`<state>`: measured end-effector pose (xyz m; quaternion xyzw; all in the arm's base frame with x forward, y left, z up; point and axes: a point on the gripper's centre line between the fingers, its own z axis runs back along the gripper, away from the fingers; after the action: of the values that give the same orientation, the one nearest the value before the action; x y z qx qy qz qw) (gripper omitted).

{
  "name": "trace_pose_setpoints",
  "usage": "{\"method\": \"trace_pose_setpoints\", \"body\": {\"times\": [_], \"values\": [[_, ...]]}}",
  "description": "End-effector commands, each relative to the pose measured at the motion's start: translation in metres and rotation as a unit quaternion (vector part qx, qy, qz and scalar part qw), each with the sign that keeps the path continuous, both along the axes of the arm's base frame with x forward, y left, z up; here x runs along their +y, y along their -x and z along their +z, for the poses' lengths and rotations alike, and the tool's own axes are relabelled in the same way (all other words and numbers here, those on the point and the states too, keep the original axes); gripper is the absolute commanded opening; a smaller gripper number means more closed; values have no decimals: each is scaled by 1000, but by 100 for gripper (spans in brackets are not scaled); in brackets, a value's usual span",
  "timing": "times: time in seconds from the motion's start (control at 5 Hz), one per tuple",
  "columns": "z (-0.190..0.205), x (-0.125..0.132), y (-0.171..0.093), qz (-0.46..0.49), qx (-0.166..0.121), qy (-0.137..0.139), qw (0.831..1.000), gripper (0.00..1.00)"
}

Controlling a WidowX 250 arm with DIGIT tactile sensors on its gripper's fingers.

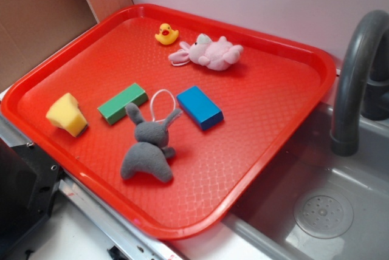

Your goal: Grab the yellow duck.

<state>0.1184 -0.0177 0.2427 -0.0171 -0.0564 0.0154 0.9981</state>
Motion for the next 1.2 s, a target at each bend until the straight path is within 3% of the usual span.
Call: {"method": "trace_pose_setpoints", "body": {"times": [0.0, 0.4, 0.6, 1.0], "values": [[0, 0, 0, 0, 0, 0, 1000, 100], [-48, 9, -72, 64, -11, -42, 997, 100], [-62, 26, -95, 103, -24, -42, 993, 100], [-95, 72, -121, 239, -101, -85, 962, 100]]}}
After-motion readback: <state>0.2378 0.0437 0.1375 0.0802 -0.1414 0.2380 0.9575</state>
